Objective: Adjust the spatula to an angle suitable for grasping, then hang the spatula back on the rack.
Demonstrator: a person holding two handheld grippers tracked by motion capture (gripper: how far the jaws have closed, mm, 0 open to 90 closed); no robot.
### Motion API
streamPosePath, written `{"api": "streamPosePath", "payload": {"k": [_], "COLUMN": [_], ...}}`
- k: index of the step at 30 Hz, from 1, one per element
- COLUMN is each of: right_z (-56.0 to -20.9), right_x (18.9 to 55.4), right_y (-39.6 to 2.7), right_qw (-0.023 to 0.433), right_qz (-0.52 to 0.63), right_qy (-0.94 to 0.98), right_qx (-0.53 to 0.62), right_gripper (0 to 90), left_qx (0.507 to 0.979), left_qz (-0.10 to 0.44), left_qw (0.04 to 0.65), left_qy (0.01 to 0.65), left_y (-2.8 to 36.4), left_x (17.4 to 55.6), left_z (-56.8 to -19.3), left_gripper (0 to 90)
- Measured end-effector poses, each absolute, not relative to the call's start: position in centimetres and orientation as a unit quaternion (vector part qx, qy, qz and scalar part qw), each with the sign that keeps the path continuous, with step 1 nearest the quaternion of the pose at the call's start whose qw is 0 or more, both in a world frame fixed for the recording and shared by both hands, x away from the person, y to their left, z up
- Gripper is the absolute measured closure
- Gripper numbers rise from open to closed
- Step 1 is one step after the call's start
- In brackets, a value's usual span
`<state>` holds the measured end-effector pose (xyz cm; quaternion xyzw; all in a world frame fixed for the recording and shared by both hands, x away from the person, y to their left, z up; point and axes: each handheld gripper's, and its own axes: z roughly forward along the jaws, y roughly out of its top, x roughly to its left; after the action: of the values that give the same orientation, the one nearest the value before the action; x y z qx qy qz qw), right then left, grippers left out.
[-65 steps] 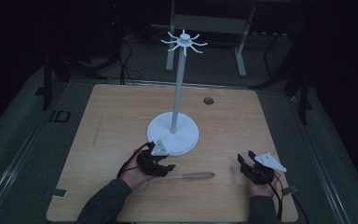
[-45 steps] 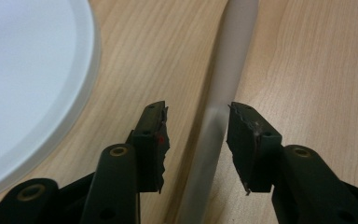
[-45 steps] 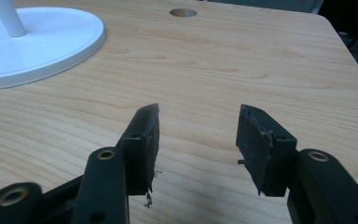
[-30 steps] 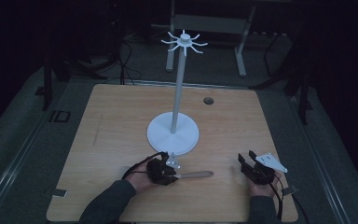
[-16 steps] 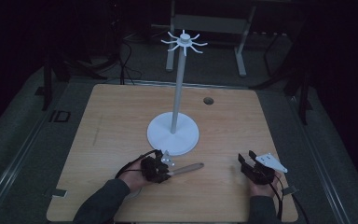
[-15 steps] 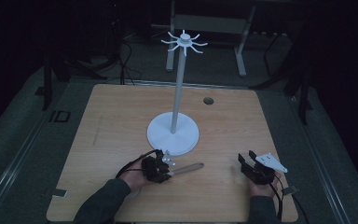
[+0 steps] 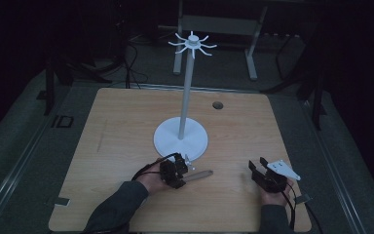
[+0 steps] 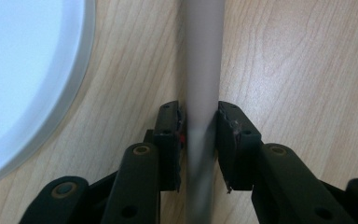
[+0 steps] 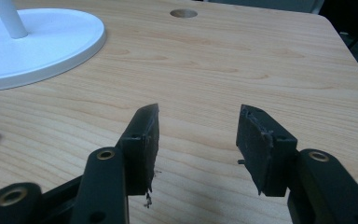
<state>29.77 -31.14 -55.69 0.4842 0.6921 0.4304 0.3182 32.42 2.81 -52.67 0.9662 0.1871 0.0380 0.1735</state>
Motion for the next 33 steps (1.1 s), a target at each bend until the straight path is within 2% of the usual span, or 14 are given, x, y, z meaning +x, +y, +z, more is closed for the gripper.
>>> {"api": "streamPosePath", "payload": {"k": [18, 33], "right_z": [-55.7, -55.7], "right_x": [29.8, 29.8], "right_y": [-31.1, -31.2], "right_qw": [0.317, 0.317], "right_qz": [0.431, 0.431], "right_qy": [0.693, 0.692], "right_qx": [0.483, 0.484], "right_gripper": [48.7, 48.7], "left_qx": [0.977, 0.977], "left_qz": [0.02, 0.029], "left_qw": [0.116, 0.118], "left_qy": [0.177, 0.177], "left_y": [0.9, 1.0], "left_x": [33.3, 33.2], "left_z": [-52.2, -52.2], "left_gripper": [74.4, 75.6]}}
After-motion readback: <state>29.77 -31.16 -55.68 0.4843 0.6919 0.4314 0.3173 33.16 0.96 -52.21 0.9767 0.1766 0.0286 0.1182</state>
